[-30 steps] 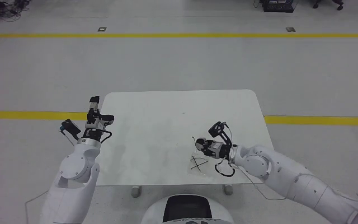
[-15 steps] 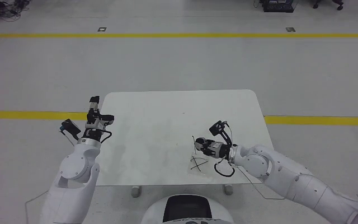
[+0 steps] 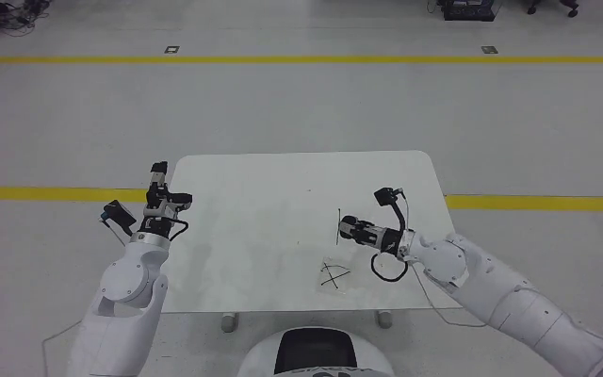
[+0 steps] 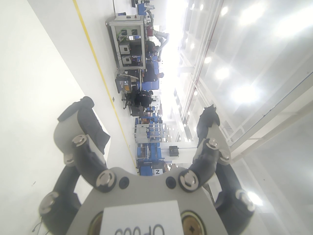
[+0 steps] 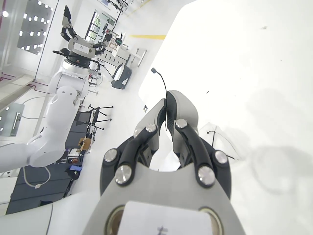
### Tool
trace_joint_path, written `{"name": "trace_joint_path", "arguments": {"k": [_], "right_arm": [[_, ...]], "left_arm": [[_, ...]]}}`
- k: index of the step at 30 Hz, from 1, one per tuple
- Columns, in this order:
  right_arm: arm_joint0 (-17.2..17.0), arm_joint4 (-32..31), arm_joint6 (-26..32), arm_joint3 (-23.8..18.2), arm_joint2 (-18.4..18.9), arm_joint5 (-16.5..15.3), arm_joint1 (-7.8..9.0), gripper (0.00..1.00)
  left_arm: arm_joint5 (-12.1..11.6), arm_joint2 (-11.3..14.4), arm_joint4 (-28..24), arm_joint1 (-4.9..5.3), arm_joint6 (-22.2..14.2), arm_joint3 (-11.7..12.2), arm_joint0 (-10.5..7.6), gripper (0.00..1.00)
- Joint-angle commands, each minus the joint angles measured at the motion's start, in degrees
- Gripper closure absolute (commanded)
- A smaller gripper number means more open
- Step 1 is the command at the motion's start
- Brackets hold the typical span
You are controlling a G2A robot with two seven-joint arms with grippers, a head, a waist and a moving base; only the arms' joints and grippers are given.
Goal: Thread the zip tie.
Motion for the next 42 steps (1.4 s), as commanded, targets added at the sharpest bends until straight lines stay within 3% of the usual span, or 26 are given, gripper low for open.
{"name": "trace_joint_path", "arguments": {"k": [1,8,13,22,31,35,39,42], "right_arm": [[0.01,-0.01,-0.03,0.0,-0.02,0.0,0.0,1.0],[0.01,-0.01,-0.03,0.0,-0.02,0.0,0.0,1.0],[-1.82,5.11,-1.8,-0.44,1.39,0.0,-0.78,1.0],[-0.62,12.96,0.38,-0.09,1.89,4.63,-3.35,1.0],[-0.81,13.1,0.09,-0.16,1.99,4.71,-3.41,1.0],[-1.73,16.01,-1.03,-0.46,3.16,6.31,-4.02,1.0],[-2.6,18.73,-0.86,-0.65,4.37,7.49,-4.49,1.0],[-3.14,20.87,-0.2,-0.8,5.16,8.91,-4.87,1.0]], "left_arm": [[0.0,0.0,0.0,0.0,0.0,0.0,0.0,0.0],[0.0,0.0,0.0,0.0,0.0,0.0,0.0,0.0],[-0.16,0.24,0.59,0.0,-0.35,-0.2,-0.18,0.0],[-5.68,7.88,21.99,0.19,-5.39,-1.93,-1.25,0.0],[-5.86,8.1,23.69,0.23,-5.39,-1.93,-1.45,0.0],[-9.75,11.05,37.15,0.53,-7.1,-2.77,-2.58,0.0],[-11.68,14.82,49.28,0.58,-7.24,-2.43,-3.88,0.0],[-12.38,17.63,55.01,0.42,-6.45,-2.0,-5.12,0.0]]}}
